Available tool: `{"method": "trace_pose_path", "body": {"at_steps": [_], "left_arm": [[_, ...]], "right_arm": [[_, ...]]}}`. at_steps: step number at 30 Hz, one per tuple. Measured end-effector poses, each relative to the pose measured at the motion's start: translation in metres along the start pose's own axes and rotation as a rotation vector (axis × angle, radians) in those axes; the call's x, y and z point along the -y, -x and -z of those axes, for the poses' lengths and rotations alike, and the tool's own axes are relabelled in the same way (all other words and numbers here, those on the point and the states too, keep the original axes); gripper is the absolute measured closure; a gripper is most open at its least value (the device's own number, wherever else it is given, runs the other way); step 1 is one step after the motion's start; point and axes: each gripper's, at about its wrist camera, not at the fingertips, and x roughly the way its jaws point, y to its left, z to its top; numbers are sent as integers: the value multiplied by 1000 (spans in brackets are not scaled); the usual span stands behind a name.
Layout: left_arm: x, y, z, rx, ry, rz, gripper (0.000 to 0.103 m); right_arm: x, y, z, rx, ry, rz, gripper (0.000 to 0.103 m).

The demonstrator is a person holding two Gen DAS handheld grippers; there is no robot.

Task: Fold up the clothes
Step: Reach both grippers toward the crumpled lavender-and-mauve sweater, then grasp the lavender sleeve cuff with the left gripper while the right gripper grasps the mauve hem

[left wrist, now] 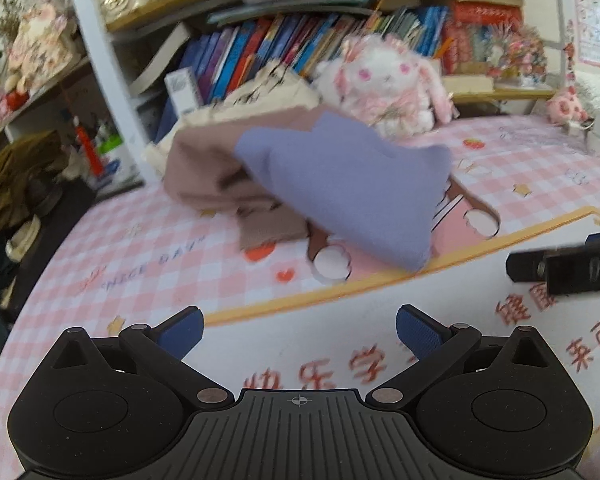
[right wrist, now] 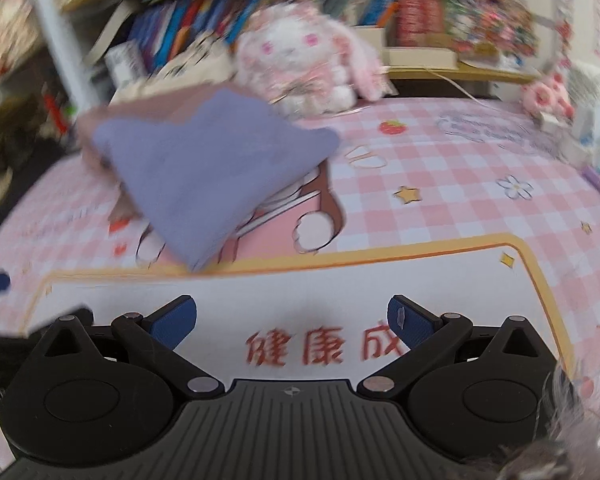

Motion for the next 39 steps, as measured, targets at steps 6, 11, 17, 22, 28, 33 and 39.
{"method": "trace_pose_path", "body": {"at_steps": [6, 11, 17, 22, 28, 33, 39], "left_arm": [[28, -20, -20, 75, -94, -30, 0], [56, -45, -27, 96, -211, -36, 0], [79, -78, -31, 62, -288, -62, 1], [83, -104, -37, 42, -332, -96, 11], [47, -94, -54, 21, -144, 1, 80], [19, -50, -58, 48, -27, 82, 86], [2, -5, -47, 51, 35, 152, 86]], "right_arm": [[38, 0, -14, -35, -151, -19, 2], [60, 9, -23, -25, -226, -72, 2], [83, 17, -27, -30, -326, -142, 2], [90, 14, -31, -52, -423, -236, 2], [91, 4, -36, -89, -551, -376, 2], [86, -10, -37, -139, -664, -482, 2], [69, -42, -37, -211, -774, -517, 2]]}}
